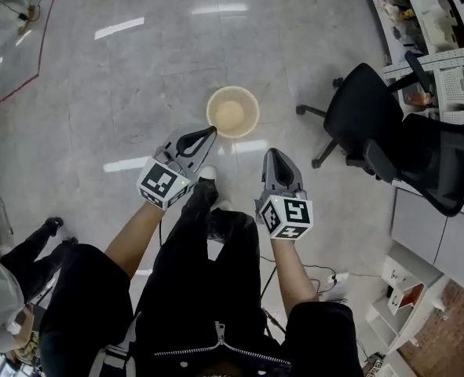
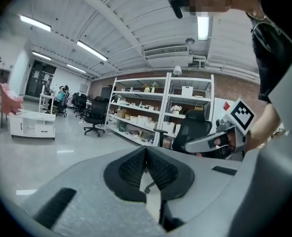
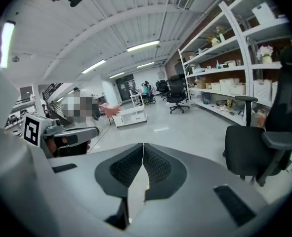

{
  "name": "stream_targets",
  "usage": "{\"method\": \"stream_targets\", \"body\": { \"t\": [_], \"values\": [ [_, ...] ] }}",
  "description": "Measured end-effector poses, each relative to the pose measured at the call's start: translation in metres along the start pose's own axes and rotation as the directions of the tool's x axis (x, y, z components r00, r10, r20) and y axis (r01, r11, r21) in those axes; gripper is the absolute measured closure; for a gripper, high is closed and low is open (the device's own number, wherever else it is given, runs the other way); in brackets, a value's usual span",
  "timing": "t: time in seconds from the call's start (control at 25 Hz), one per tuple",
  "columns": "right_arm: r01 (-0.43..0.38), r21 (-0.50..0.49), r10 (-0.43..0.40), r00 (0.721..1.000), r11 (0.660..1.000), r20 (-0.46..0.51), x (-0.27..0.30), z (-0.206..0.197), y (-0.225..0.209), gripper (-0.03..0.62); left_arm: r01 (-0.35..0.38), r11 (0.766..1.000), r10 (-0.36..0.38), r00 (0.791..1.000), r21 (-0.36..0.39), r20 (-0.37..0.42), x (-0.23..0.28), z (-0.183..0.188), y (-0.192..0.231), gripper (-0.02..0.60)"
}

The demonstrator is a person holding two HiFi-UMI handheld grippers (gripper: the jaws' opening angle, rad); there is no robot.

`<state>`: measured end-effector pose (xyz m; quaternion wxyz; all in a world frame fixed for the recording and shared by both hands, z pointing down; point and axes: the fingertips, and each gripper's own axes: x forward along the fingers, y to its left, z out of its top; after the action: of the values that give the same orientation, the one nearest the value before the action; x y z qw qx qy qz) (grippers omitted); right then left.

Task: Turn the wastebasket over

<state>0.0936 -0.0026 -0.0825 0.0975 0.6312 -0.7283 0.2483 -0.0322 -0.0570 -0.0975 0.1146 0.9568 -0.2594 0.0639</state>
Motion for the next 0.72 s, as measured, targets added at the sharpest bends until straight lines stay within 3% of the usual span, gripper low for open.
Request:
{"method": "stream_targets", "body": {
  "t": [0.12,0.4,0.72],
  "values": [
    [0.015,0.021,-0.014,1.0,1.0,-0.007,-0.03,0.008,0.015,0.58,-0.014,1.0,0.014,1.0,0.024,-0.018,-0.018,0.025,-0.02,0.578],
    [0.01,0.031,-0.012,0.999,0.999,0.045,-0.068,0.026,0.021,0.58,0.028,0.996,-0.024,0.999,0.09,-0.042,-0.023,0.042,-0.052,0.578],
    [-0.034,-0.09,0.048,0.987,0.995,0.152,-0.122,0.062,0.024,0.58,-0.075,0.995,0.072,0.997,0.067,0.033,-0.023,0.08,-0.102,0.578]
  ]
}}
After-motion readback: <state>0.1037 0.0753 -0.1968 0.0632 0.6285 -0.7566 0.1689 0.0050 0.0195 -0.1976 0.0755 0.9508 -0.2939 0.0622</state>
